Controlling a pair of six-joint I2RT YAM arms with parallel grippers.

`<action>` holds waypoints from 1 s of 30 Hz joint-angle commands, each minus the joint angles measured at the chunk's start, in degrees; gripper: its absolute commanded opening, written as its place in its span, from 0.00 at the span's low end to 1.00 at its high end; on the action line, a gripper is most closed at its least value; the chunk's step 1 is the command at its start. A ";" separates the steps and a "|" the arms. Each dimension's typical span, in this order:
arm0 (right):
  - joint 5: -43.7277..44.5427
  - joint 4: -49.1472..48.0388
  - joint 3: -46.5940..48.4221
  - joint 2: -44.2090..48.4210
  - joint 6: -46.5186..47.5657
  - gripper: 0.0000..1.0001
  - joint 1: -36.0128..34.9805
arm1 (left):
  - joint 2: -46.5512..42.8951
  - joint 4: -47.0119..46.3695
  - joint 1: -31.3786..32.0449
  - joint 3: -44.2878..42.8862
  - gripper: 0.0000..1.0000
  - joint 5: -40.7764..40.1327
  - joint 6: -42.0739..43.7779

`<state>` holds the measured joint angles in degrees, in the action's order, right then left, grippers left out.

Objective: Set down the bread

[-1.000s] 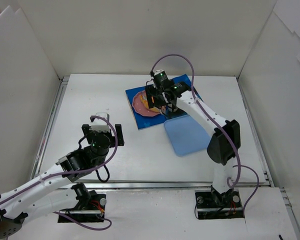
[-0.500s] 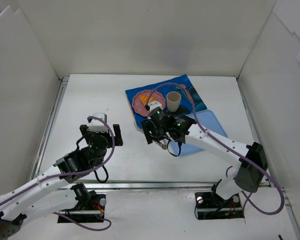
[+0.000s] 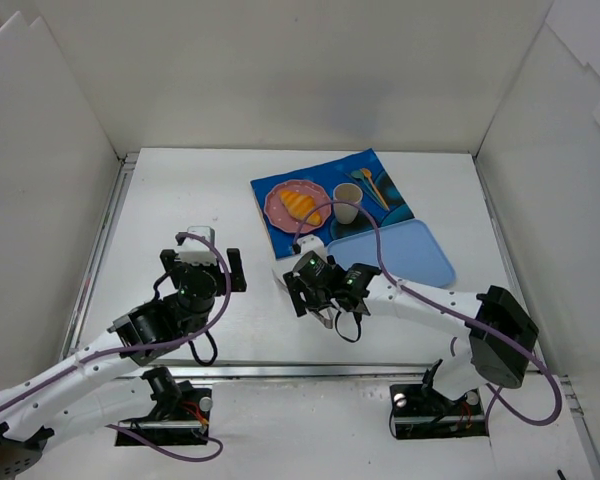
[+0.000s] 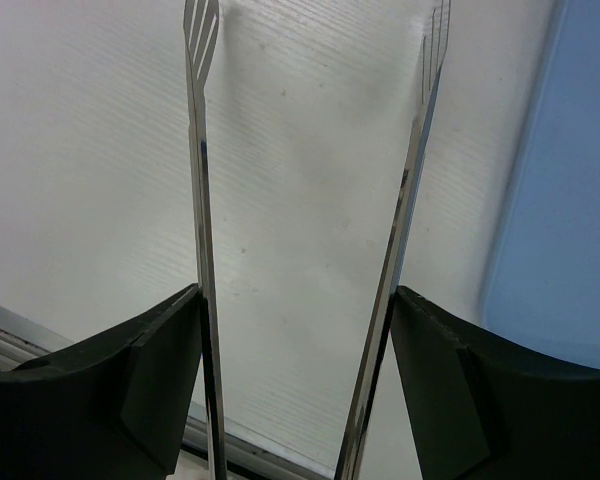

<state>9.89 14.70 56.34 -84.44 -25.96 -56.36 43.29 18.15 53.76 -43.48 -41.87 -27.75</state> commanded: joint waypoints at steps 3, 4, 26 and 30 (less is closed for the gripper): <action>0.04 -8.72 -1.14 -1.95 -0.24 0.68 -0.42 | -0.22 -2.24 -0.23 -1.08 1.00 -0.76 -0.64; 0.04 -9.16 -1.14 -2.56 -0.15 0.68 -0.51 | -0.31 -2.24 -0.23 -1.08 1.00 -0.67 -0.64; 4.61 -12.85 -4.22 -10.56 0.02 0.72 -0.51 | 0.31 -2.42 -0.23 -1.25 1.00 -0.50 -0.64; 4.79 -13.29 -3.87 -11.79 0.47 0.76 -0.42 | 0.57 -2.42 -0.23 -1.25 1.00 -0.59 -0.64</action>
<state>11.97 3.70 51.99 -96.23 -25.52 -56.69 43.35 18.13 53.76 -43.48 -41.85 -27.75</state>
